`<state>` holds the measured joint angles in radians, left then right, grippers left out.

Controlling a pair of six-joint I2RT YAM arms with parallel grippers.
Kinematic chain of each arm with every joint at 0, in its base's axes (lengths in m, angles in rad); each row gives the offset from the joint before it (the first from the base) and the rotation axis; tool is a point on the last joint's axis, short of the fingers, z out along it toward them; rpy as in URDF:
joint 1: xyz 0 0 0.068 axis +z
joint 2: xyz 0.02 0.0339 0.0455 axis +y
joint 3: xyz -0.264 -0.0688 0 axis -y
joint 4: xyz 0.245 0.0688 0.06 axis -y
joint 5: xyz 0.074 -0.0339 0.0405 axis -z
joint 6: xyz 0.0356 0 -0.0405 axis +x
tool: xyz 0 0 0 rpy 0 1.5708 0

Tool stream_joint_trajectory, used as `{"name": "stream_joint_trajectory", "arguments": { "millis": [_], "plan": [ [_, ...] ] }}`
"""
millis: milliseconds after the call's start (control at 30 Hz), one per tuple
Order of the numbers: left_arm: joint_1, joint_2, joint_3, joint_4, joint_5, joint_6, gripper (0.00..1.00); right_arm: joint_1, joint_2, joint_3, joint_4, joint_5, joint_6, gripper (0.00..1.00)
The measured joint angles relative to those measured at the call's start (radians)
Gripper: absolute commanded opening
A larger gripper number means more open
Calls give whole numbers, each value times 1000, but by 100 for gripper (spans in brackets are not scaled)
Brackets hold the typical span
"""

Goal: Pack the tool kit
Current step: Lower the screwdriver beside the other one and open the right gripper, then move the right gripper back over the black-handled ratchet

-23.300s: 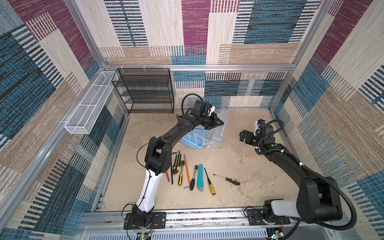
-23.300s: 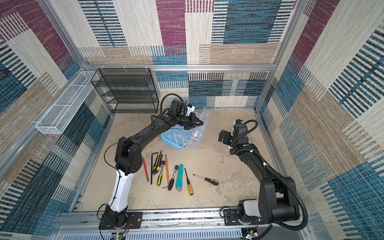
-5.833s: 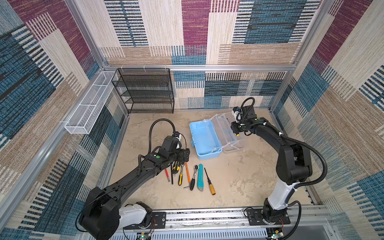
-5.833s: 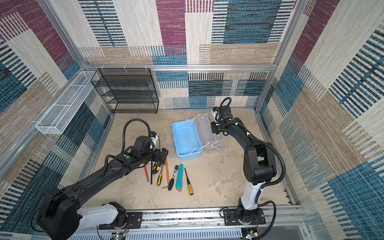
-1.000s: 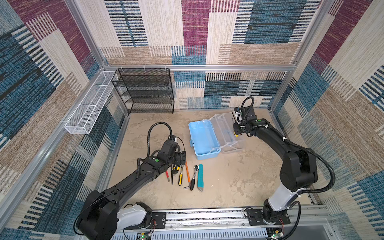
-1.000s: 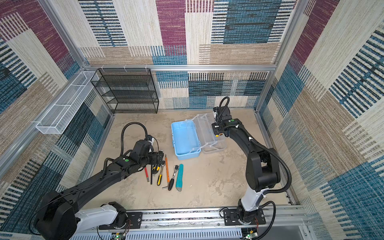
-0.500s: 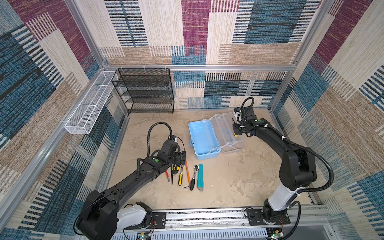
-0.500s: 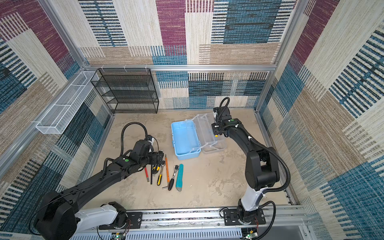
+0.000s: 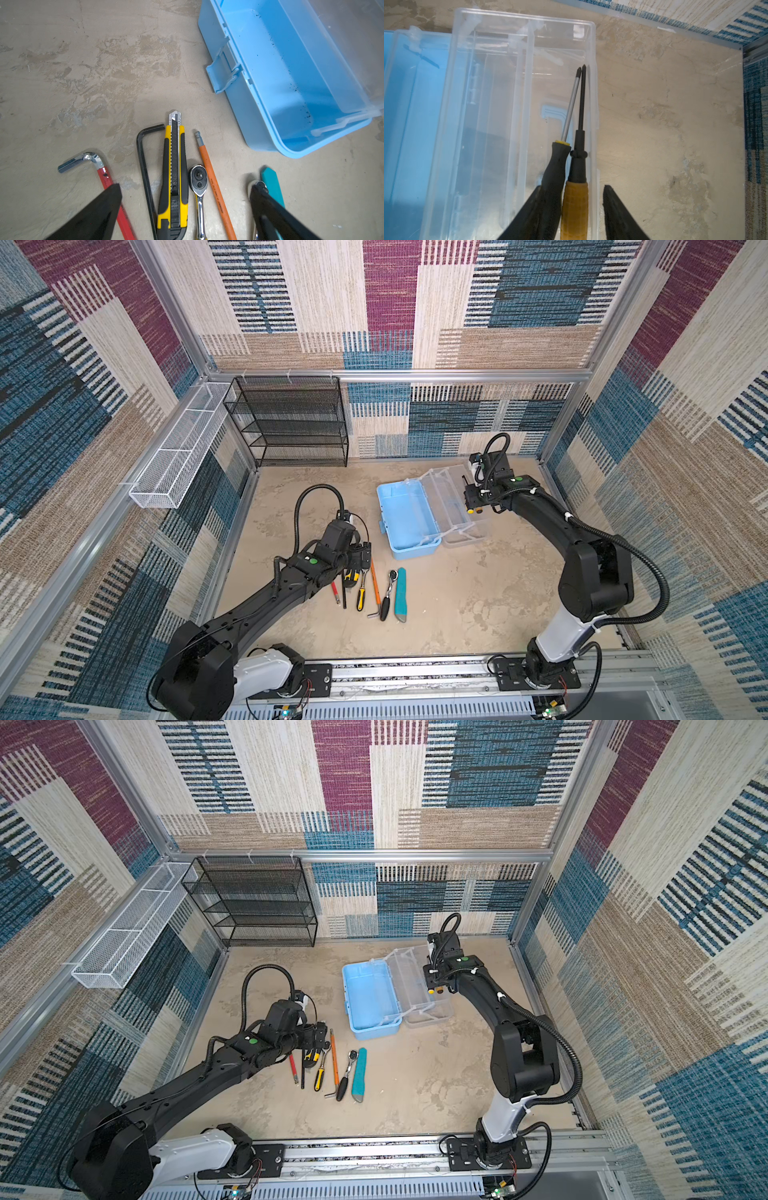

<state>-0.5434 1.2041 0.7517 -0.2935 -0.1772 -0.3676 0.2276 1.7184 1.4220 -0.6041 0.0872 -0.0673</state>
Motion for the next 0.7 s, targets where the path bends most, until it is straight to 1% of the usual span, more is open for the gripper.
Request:
{"name": "stream_joint_trajectory", "arguments": {
  "millis": [100, 233, 433, 533, 700],
  "plan": [
    [0, 0, 0, 0, 0, 0, 100, 0, -24, -3, 2, -15, 14, 61],
    [0, -3, 0, -2, 0, 0, 100, -1, -83, -35, 18, -39, 30, 65],
    [0, -12, 0, -2, -1, 0, 99, 10, -221, -146, 64, -69, 95, 68],
    [0, -13, 0, -4, -8, 0, 99, 53, -283, -206, 76, -68, 141, 69],
    [0, -24, 0, -19, -35, 1, 99, 167, -353, -280, 91, -39, 240, 70]
  ]
}}
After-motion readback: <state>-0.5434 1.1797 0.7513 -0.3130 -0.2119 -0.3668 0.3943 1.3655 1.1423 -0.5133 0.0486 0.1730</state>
